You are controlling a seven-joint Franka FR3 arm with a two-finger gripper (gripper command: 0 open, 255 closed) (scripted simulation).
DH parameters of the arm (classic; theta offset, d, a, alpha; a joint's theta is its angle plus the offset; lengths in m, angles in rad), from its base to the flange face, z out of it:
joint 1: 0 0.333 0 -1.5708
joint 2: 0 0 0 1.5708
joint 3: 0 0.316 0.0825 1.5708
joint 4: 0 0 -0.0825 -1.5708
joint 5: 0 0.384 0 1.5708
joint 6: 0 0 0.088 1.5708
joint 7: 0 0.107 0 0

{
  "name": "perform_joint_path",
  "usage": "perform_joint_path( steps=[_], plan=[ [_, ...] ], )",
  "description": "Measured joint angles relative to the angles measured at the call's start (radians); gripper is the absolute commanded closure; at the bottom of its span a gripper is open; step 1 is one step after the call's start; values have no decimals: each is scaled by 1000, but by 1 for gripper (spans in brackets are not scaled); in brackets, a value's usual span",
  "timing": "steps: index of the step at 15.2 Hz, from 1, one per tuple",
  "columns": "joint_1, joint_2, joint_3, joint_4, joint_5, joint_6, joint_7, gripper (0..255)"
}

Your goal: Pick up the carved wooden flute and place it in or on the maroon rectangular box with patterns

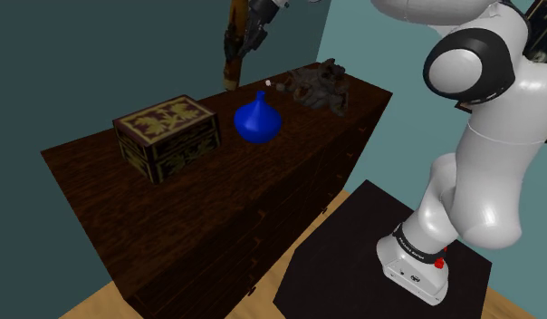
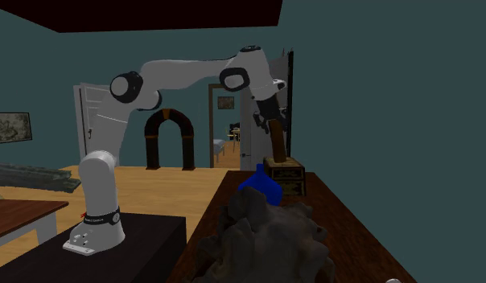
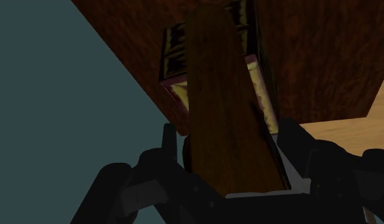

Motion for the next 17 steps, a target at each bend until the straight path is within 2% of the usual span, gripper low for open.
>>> perform_joint_path(
  steps=[5,9,13,14,15,16,17],
  plan=[
    [50,54,28,55,1,39,83,255],
    [61,147,55,189,16,29,167,255],
    [62,251,80,330,32,21,245,255],
    [41,302,91,416,42,-3,274,255],
    [41,332,97,456,44,-4,296,255],
    [15,393,110,561,53,-30,333,255],
    [11,418,115,597,55,-36,350,255]
  ],
)
